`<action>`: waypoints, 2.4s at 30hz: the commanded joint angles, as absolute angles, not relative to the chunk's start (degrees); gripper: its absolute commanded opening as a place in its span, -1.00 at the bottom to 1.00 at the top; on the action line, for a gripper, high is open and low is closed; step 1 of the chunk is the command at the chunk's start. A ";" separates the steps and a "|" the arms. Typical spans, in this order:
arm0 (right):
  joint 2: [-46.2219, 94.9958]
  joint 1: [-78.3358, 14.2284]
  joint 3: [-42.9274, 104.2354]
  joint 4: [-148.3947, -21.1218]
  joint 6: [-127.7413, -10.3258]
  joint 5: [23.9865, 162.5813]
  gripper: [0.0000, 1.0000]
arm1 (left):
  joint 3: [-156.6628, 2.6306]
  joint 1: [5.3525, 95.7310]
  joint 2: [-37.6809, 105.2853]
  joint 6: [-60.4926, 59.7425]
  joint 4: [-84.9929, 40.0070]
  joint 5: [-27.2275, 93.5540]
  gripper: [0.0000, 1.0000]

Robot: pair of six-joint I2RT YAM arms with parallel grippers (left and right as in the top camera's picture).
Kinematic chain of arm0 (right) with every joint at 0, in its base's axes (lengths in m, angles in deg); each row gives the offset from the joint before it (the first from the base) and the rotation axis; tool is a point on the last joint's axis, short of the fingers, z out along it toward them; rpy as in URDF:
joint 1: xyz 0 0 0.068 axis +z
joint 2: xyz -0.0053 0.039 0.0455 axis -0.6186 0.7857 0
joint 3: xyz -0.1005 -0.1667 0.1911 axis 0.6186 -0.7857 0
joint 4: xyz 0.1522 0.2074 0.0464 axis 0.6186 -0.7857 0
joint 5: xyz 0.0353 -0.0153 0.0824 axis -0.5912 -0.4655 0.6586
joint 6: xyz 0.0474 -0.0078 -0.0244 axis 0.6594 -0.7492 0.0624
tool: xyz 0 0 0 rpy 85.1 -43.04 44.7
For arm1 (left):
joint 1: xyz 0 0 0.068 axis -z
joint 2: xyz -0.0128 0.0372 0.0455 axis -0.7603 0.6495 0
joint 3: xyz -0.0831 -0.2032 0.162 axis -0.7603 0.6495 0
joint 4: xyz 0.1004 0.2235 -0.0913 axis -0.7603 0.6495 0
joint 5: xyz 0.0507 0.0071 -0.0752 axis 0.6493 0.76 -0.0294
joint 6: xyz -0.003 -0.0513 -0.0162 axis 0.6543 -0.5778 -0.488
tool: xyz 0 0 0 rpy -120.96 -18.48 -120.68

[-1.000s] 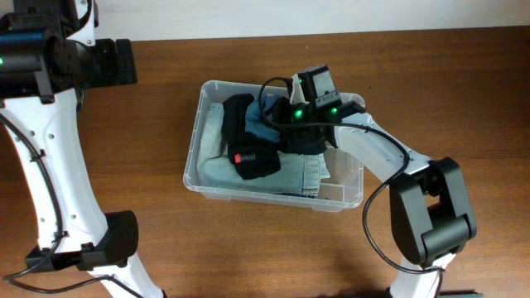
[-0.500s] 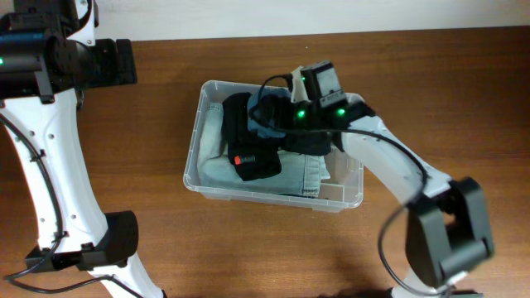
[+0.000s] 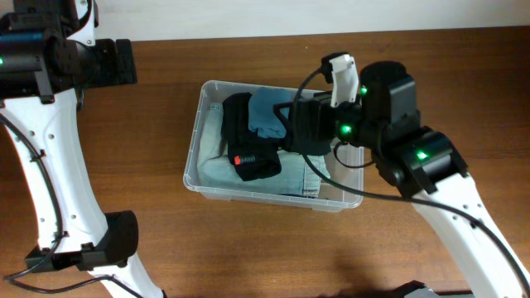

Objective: Pack container

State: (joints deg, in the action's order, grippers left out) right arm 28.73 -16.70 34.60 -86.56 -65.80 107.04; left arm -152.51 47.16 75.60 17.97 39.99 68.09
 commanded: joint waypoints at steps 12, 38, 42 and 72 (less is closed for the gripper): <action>13.14 -25.77 34.66 -89.53 -76.62 98.80 0.97 | -152.86 46.97 74.95 17.43 39.99 67.92 1.00; -27.03 -37.92 -4.57 -92.64 -81.19 78.56 0.97 | -152.86 46.99 74.95 17.43 39.99 67.92 0.99; -32.06 -37.92 -12.90 -90.21 -81.19 78.54 0.97 | -152.86 46.97 74.95 17.41 39.99 67.92 0.99; -46.18 -37.86 -35.30 -80.40 -81.21 78.54 0.97 | -152.86 46.97 74.95 17.41 39.99 67.92 0.99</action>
State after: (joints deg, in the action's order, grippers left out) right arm -45.54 -37.40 -34.77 -80.59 -81.27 79.22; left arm -152.51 47.16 75.60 17.97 39.96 68.09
